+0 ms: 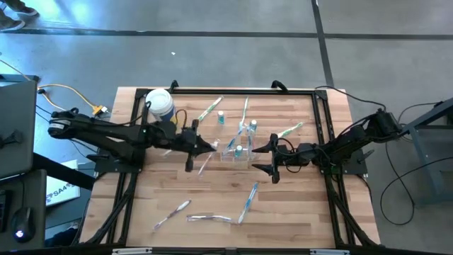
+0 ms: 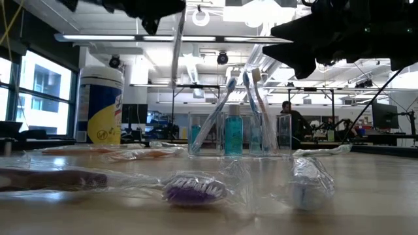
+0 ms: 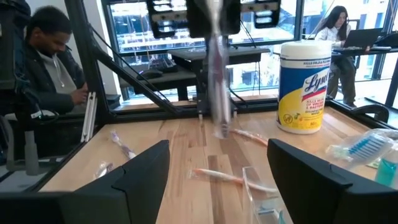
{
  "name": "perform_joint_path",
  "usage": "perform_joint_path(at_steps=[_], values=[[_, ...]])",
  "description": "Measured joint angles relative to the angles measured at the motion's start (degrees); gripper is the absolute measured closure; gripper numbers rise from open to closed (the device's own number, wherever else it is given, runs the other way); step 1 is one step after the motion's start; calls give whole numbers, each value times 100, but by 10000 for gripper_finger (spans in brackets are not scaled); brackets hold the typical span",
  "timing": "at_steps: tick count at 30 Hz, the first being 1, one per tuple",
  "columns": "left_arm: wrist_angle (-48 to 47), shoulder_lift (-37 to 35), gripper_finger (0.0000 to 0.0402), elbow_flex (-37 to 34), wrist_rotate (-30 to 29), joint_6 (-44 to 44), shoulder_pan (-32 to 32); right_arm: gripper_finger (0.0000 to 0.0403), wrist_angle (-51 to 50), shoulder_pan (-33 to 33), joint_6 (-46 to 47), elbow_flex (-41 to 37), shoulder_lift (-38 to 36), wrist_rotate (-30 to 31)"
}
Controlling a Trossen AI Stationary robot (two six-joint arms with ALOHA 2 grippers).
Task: Pick & Place toothbrushing station
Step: Put the top violet toothbrush into the left section of the transparent organizer
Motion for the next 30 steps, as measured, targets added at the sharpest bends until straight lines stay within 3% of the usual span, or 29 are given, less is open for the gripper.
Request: perform_joint_path(at_steps=[8,14,18,30], values=[[1568,115,399,-487,916,15,549,140,-9,0,-16,0,0,46],[2400,837,399,-504,995,-436,690,140,40,-2,-45,0,0,46],[2605,1205,399,-511,989,-756,863,140,52,-2,-45,0,0,47],[2391,1246,401,-511,908,-833,949,140,-30,-1,-45,0,0,46]])
